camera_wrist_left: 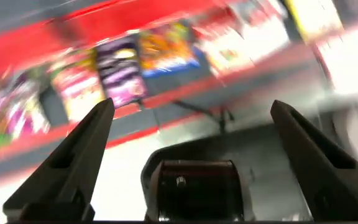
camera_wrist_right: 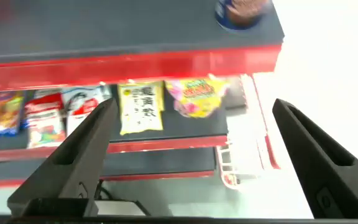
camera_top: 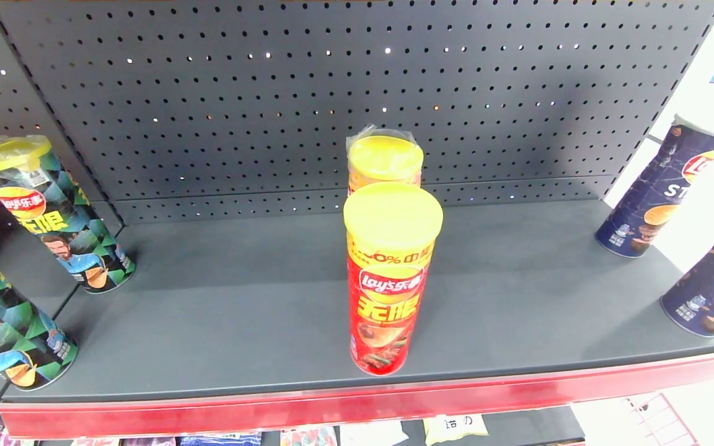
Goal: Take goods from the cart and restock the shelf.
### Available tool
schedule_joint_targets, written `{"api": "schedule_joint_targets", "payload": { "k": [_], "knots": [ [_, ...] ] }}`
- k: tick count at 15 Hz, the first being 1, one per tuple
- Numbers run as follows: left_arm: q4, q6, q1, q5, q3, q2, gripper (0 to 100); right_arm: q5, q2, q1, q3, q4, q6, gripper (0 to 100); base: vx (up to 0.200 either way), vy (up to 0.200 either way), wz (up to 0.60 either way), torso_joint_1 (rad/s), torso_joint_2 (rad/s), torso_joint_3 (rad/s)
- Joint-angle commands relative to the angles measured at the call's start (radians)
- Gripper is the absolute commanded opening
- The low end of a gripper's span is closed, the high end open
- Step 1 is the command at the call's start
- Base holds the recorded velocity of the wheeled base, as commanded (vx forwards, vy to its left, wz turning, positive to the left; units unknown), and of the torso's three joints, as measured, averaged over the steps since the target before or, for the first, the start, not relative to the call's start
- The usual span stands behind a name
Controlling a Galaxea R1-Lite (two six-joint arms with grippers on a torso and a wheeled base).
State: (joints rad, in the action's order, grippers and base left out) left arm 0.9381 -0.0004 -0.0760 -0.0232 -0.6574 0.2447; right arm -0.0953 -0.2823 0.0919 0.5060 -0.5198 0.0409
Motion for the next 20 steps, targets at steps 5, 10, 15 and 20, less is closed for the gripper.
{"api": "schedule_joint_targets", "payload": {
  "k": [5,10,15,20],
  "knots": [
    [-0.653,-0.085,0.179,0.066,0.378,-0.157,100,-0.006,0.279,-0.090,-0.291,0.116,-0.067,100,0.000,0.000,0.00,0.000,0.00,0.000],
    [-0.949,-0.024,0.179,0.040,0.657,-0.157,100,0.217,0.281,-0.090,-0.484,0.569,-0.164,100,0.000,0.000,0.00,0.000,0.00,0.000],
    [-0.935,-0.013,0.160,0.075,0.657,-0.157,100,0.063,0.282,-0.090,-0.500,0.501,0.004,100,0.000,0.000,0.00,0.000,0.00,0.000],
    [-0.935,-0.007,0.033,0.080,0.656,-0.176,100,0.147,0.282,-0.090,-0.506,0.518,-0.050,100,0.000,0.000,0.00,0.000,0.00,0.000]
  ]
}}
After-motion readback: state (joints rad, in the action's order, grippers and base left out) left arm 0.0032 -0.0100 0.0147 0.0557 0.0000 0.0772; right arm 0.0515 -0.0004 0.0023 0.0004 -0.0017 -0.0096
